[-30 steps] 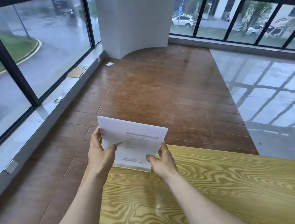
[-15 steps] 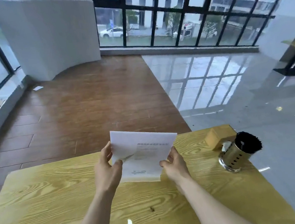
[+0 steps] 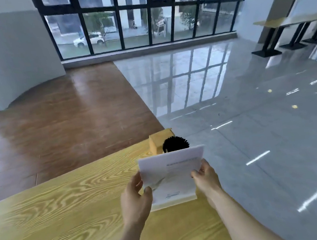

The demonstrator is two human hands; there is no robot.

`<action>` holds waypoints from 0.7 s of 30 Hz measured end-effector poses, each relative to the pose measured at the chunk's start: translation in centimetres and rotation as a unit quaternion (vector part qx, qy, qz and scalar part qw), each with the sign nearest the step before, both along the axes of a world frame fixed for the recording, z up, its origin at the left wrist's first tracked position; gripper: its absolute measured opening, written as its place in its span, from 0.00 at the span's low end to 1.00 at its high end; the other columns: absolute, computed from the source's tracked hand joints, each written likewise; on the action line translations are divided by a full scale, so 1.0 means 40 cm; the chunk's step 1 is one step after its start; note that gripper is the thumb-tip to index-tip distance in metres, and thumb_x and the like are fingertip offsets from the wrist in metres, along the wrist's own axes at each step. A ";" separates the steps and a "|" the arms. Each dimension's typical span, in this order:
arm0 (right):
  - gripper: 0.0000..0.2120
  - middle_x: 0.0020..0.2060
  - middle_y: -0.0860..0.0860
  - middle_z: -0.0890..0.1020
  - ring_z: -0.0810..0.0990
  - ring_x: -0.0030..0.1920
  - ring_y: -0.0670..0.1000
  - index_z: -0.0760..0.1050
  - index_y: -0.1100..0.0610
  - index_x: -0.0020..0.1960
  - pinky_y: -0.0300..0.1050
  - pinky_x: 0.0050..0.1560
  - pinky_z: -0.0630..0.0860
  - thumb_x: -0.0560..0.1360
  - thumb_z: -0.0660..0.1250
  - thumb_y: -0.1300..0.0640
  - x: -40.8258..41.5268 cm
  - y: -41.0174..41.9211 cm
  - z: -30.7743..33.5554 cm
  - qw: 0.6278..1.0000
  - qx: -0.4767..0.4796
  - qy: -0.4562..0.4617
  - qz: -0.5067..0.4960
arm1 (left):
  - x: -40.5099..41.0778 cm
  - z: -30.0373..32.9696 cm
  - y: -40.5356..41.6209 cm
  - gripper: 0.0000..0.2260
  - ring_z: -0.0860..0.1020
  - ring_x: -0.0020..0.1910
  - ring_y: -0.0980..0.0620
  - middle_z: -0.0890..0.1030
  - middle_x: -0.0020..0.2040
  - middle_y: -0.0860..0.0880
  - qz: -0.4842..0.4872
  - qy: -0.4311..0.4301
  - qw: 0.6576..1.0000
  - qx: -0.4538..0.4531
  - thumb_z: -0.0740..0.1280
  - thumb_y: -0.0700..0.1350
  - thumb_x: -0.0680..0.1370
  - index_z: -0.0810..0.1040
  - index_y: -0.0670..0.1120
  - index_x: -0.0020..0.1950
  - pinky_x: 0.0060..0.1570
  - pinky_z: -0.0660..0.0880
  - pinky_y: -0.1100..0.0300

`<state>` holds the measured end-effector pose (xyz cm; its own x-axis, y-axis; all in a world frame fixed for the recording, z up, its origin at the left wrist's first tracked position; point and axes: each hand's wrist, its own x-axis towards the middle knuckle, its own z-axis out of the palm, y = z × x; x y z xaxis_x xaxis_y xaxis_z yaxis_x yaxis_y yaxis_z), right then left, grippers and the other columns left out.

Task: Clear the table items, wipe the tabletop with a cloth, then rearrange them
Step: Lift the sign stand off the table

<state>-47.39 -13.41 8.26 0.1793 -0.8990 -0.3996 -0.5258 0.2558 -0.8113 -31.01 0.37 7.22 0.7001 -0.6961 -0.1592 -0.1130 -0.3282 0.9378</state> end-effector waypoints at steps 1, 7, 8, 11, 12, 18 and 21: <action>0.30 0.67 0.53 0.79 0.79 0.64 0.58 0.66 0.50 0.75 0.56 0.62 0.77 0.74 0.65 0.53 -0.029 -0.025 -0.005 1.000 0.010 0.003 0.002 | -0.032 -0.009 -0.018 0.25 0.80 0.65 0.54 0.83 0.62 0.54 -0.005 0.000 1.000 0.006 0.65 0.35 0.74 0.77 0.49 0.71 0.60 0.78 0.54; 0.26 0.64 0.52 0.80 0.79 0.61 0.58 0.66 0.47 0.73 0.57 0.60 0.77 0.76 0.64 0.58 -0.103 -0.107 -0.020 0.999 0.035 -0.027 0.006 | -0.127 -0.026 -0.078 0.26 0.78 0.66 0.56 0.82 0.64 0.56 -0.007 0.000 1.000 0.029 0.66 0.35 0.75 0.75 0.50 0.72 0.63 0.76 0.55; 0.26 0.63 0.50 0.80 0.79 0.61 0.57 0.66 0.46 0.73 0.58 0.61 0.78 0.76 0.64 0.58 -0.104 -0.113 -0.025 0.999 0.032 -0.028 0.009 | -0.128 -0.027 -0.082 0.26 0.78 0.66 0.56 0.82 0.64 0.56 -0.002 -0.005 0.999 0.036 0.66 0.35 0.75 0.75 0.51 0.72 0.63 0.76 0.55; 0.27 0.61 0.48 0.80 0.79 0.58 0.54 0.65 0.44 0.73 0.58 0.57 0.79 0.76 0.65 0.58 -0.099 -0.112 -0.036 0.999 0.027 -0.032 0.001 | -0.128 -0.023 -0.079 0.25 0.79 0.65 0.57 0.82 0.62 0.56 0.009 -0.027 0.999 0.043 0.66 0.36 0.75 0.75 0.53 0.71 0.60 0.76 0.57; 0.28 0.61 0.48 0.80 0.79 0.58 0.55 0.65 0.45 0.73 0.58 0.57 0.79 0.75 0.65 0.57 -0.094 -0.108 -0.041 0.999 0.027 -0.034 -0.011 | -0.131 -0.019 -0.076 0.26 0.79 0.65 0.58 0.83 0.62 0.56 0.008 -0.030 0.999 0.043 0.66 0.36 0.75 0.74 0.54 0.72 0.60 0.76 0.58; 0.33 0.75 0.55 0.70 0.74 0.69 0.62 0.55 0.55 0.81 0.53 0.63 0.72 0.80 0.63 0.55 -0.067 -0.055 -0.083 0.997 0.037 0.032 -0.063 | -0.118 -0.020 -0.038 0.29 0.77 0.69 0.56 0.79 0.70 0.53 0.003 -0.032 0.999 0.039 0.66 0.37 0.78 0.68 0.53 0.78 0.65 0.74 0.57; 0.29 0.74 0.59 0.72 0.73 0.70 0.64 0.58 0.58 0.79 0.54 0.63 0.72 0.81 0.63 0.54 -0.055 0.002 -0.107 0.993 0.017 0.079 -0.081 | -0.084 -0.030 0.021 0.27 0.75 0.70 0.57 0.77 0.72 0.54 0.009 -0.039 0.999 0.035 0.66 0.42 0.80 0.67 0.55 0.78 0.65 0.73 0.57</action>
